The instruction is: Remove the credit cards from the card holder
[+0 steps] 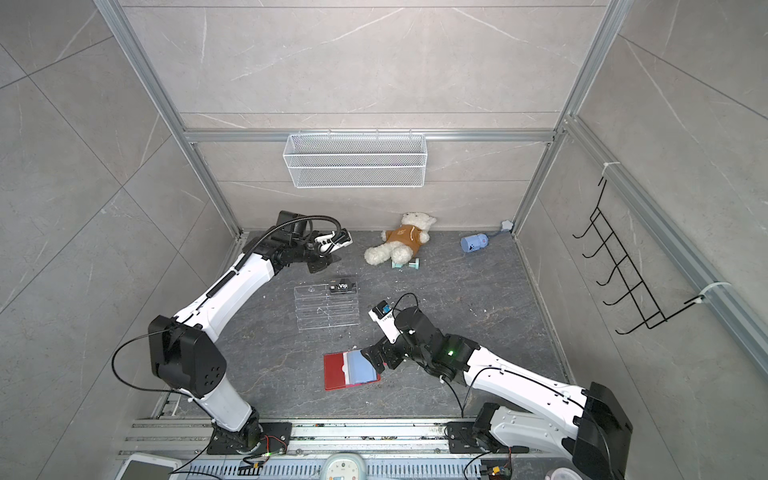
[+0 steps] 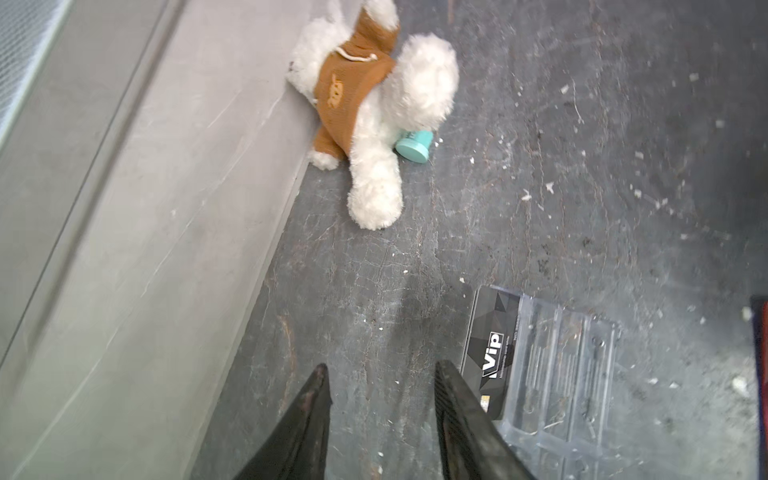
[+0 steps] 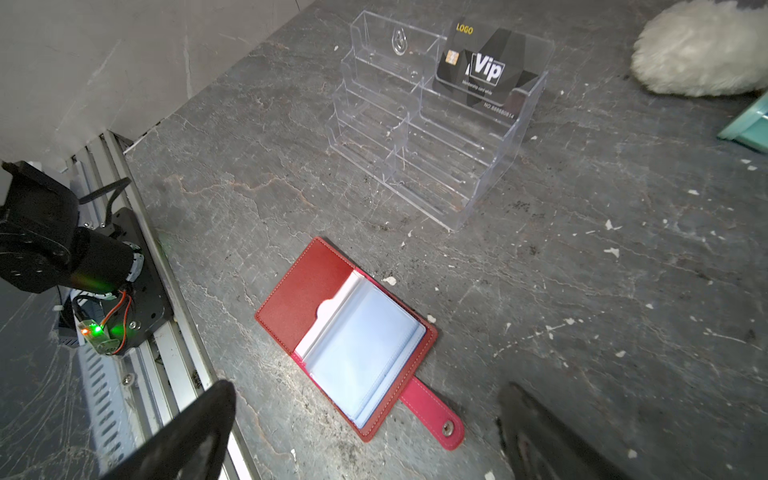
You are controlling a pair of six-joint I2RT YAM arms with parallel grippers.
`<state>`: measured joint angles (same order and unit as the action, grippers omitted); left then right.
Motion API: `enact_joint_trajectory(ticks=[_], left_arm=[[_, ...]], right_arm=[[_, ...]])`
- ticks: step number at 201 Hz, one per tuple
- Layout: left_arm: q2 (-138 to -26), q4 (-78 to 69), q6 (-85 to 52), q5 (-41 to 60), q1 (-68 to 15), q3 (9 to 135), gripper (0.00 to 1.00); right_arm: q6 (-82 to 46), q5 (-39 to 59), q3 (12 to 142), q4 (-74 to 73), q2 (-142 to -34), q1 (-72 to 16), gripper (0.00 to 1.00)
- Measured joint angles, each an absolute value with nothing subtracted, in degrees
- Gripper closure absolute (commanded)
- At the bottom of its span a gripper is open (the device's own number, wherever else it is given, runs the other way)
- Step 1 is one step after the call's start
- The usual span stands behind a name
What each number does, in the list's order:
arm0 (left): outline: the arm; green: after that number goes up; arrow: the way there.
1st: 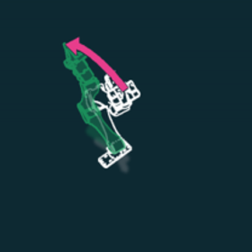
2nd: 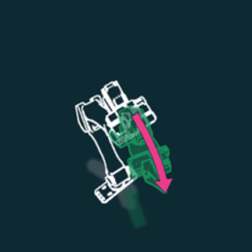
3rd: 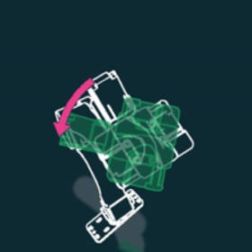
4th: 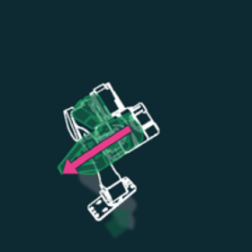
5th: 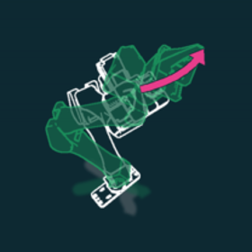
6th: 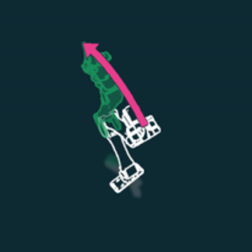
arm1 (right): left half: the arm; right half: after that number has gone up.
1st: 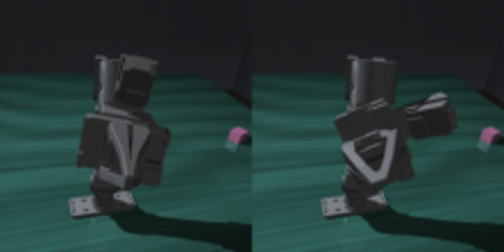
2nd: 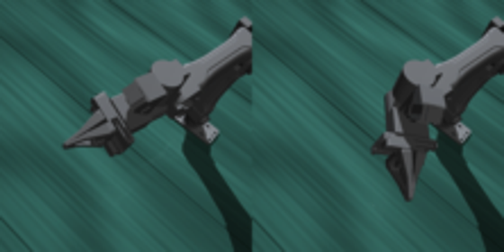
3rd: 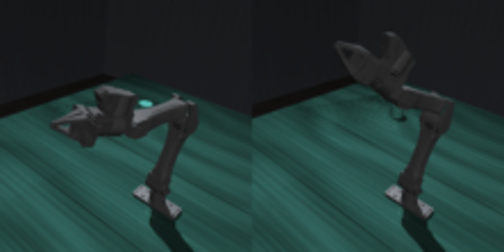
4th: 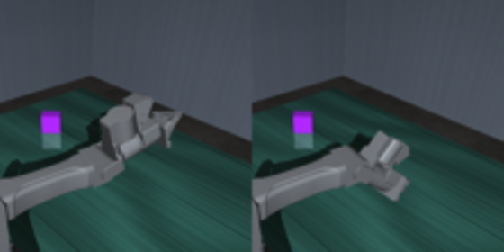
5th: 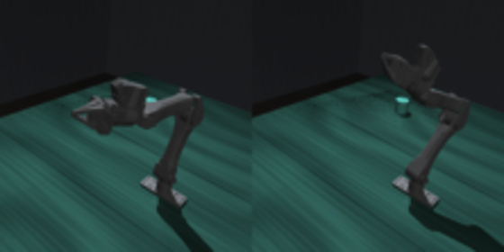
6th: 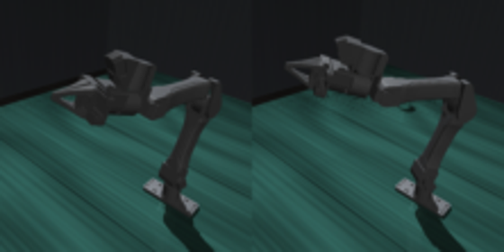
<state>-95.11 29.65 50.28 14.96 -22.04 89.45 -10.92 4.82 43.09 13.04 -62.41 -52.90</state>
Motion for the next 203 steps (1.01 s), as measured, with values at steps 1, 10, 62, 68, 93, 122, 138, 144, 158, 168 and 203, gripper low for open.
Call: enact_joint_trajectory(ticks=[1,10,62,68,93,122,138,144,158,168,203], left_arm=[[-95.0,29.5,50.2,15.0,-22.1,89.3,0.47],[-93.1,28.1,49.4,14.7,-22.2,88.0,0.46],[-82.3,22.2,44.8,13.6,-22.5,81.2,0.27],[-81.3,22.0,44.4,13.5,-22.5,80.8,0.26],[-77.3,20.6,42.7,13.4,-22.5,78.5,0.25],[-73.5,20.1,40.1,13.4,-22.5,76.0,0.21],[-71.8,19.7,38.6,13.4,-22.5,74.8,0.21],[-71.0,19.6,38.1,13.5,-22.5,74.3,0.21],[-69.3,19.7,36.9,13.6,-22.5,73.3,0.2],[-68.2,19.7,36.1,13.6,-22.5,72.8,0.18],[-63.1,19.1,32.9,13.8,-22.5,70.1,0.17]], right_arm=[[-10.9,4.8,43.1,13.0,-62.3,-52.9,0.0],[-11.0,4.5,43.1,13.0,-61.6,-52.9,0.0],[-12.6,3.6,42.4,13.1,-57.5,-52.9,0.0],[-12.7,3.4,42.2,13.1,-57.0,-52.9,0.0],[-13.7,2.9,41.6,13.1,-55.8,-52.9,0.0],[-14.5,2.1,41.6,13.1,-54.6,-52.9,0.0],[-14.8,1.4,41.6,13.1,-53.9,-52.9,0.0],[-15.0,1.0,41.6,13.1,-53.6,-52.9,0.0],[-15.2,-0.1,41.6,13.6,-52.8,-52.9,0.0],[-15.4,-1.0,41.6,14.0,-52.2,-52.9,0.0],[-15.9,-4.6,41.6,16.1,-49.0,-52.9,0.0]])
